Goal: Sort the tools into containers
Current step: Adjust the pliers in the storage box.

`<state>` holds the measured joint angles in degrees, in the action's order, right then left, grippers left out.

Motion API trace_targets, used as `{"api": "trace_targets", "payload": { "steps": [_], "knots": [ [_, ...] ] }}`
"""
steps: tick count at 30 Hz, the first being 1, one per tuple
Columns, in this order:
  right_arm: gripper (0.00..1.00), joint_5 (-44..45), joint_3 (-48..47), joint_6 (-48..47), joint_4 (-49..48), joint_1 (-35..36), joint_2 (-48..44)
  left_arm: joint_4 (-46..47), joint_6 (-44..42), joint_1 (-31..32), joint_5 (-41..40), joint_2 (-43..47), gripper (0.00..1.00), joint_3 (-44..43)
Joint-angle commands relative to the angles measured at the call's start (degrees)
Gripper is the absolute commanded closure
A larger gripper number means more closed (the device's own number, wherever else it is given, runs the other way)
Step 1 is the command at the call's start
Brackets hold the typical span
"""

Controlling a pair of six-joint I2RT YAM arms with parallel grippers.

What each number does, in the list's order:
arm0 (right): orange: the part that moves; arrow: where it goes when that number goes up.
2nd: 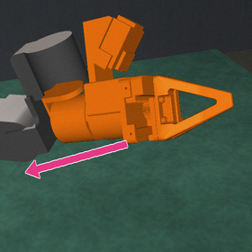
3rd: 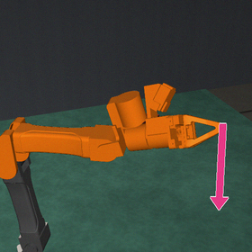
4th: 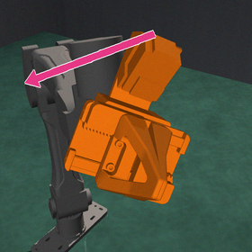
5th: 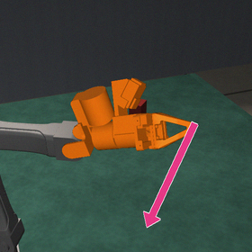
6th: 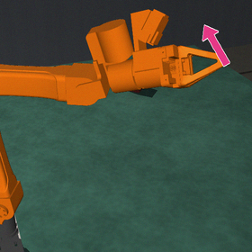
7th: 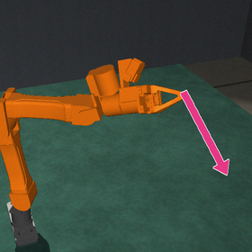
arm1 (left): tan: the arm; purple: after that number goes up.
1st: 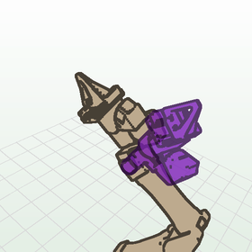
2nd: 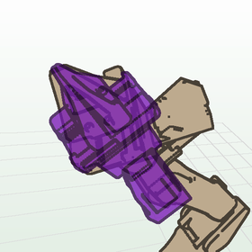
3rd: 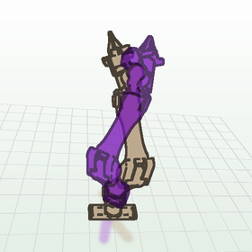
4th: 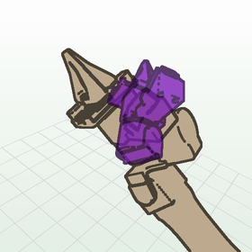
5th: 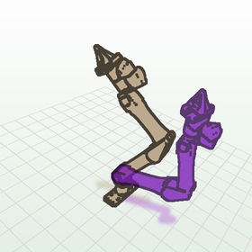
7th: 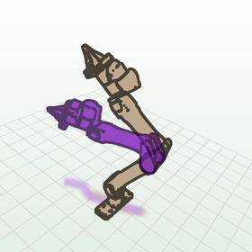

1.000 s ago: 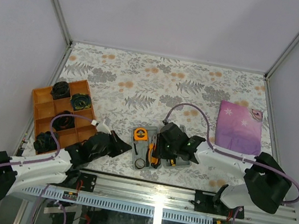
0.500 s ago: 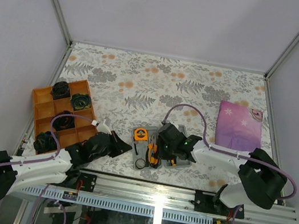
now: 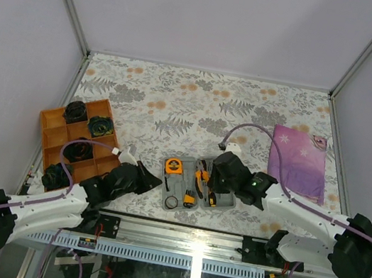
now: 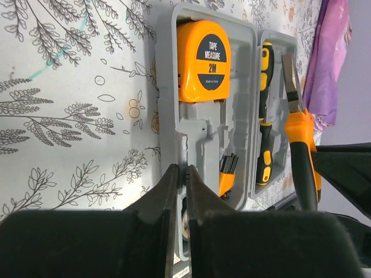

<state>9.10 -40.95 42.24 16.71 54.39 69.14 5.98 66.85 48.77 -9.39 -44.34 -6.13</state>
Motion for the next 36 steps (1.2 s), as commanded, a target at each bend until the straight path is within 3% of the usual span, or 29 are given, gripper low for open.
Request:
{"api": "trace_targets", "payload": {
  "steps": [1, 9, 26, 31, 36],
  "knots": [
    [1.0, 6.97, -1.49, -4.91, 5.76, -3.87, -3.11, -5.87, -2.86, 0.02, -4.1, -0.05, 0.99, -3.34],
    [1.0, 8.07, -0.13, -10.48, 10.32, -7.63, -5.29, -6.77, -3.25, -1.1, -3.99, -0.61, 0.99, -3.87],
    [0.99, 3.31, -0.79, -11.75, 12.97, -7.79, 5.85, -5.81, -4.27, -1.95, -2.17, -3.1, 0.99, -4.76],
    [0.75, 3.13, -0.66, -11.63, 12.87, -7.81, 6.88, -5.52, -4.36, -1.99, -1.94, -3.32, 0.99, -4.77],
    [0.65, 4.95, -2.3, -11.54, 13.16, -7.75, 3.4, -5.56, -4.61, -2.04, -1.82, -3.5, 0.99, -4.94]
  ]
}}
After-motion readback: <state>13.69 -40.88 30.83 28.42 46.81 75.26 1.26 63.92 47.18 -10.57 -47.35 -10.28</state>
